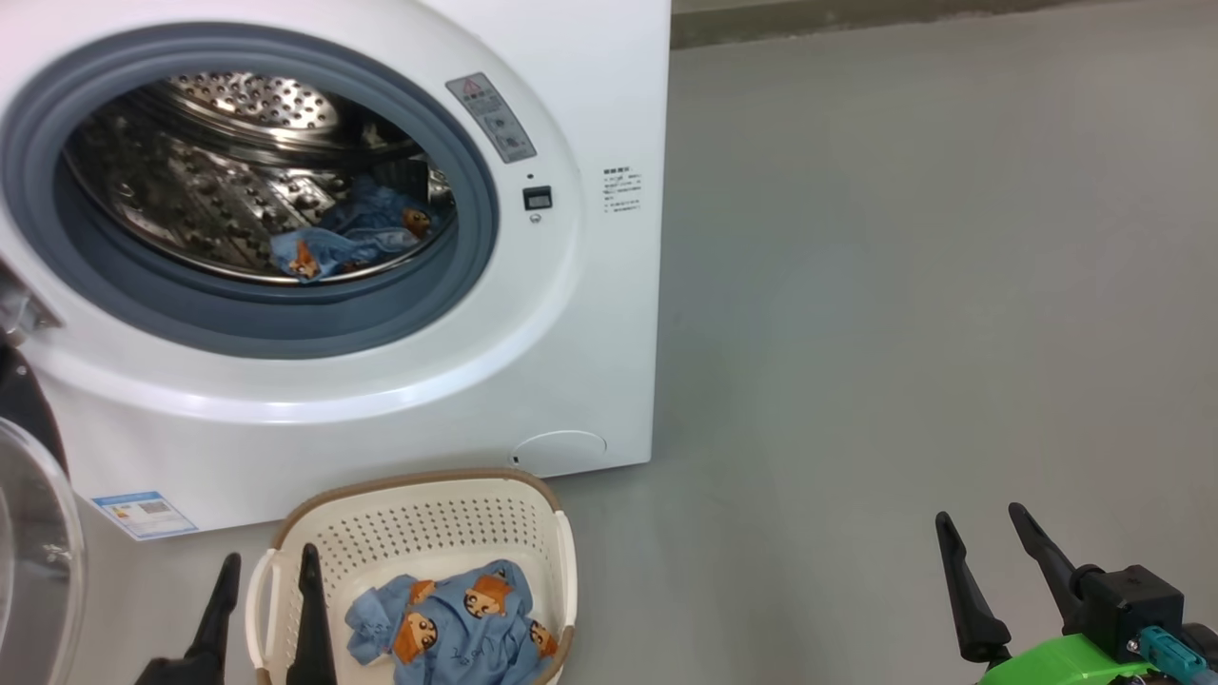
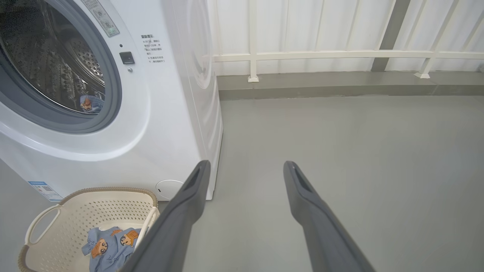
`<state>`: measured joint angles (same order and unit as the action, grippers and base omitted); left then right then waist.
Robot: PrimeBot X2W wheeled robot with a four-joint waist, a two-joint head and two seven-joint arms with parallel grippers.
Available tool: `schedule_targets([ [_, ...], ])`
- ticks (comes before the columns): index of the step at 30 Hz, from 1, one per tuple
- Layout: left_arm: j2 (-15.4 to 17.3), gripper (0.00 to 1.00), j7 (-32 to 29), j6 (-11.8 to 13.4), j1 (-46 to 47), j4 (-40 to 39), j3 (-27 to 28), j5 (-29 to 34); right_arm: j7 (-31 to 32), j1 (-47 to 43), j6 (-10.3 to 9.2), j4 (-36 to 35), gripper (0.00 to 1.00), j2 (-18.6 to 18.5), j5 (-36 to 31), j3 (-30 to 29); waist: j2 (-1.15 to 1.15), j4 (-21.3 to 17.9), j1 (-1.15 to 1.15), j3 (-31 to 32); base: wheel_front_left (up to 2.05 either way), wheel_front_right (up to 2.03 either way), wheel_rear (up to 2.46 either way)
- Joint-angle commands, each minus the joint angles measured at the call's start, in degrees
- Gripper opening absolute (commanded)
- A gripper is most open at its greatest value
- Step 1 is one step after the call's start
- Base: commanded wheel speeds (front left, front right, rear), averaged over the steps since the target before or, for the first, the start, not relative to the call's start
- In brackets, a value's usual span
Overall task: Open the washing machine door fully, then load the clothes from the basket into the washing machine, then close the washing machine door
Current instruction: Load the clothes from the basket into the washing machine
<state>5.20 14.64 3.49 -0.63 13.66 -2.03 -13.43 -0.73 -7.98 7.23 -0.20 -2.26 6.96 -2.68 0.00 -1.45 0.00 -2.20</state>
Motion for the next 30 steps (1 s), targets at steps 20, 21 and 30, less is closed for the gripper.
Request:
schedule_targets([
  [20,-0.49,1.00,0.36,-1.16,0.10,-2.16,2.64,1.76,-0.03,0.81,0.25,-2.00,1.00,-0.63,0.52,1.83,0.00,1.24,0.00,0.46,0.00,0.00,0.00],
  [21,-0.56,1.00,0.36,-1.14,0.07,-2.18,2.67,1.81,-0.04,0.80,0.25,-2.01,1.00,-0.63,0.54,1.84,0.00,1.21,0.00,0.41,0.00,0.00,0.00],
  [30,-0.96,1.00,0.36,-1.02,1.25,0.75,2.56,1.82,-0.13,1.38,0.25,-2.12,1.00,-0.63,0.80,1.96,0.00,1.12,0.00,-0.66,0.00,0.00,0.00],
])
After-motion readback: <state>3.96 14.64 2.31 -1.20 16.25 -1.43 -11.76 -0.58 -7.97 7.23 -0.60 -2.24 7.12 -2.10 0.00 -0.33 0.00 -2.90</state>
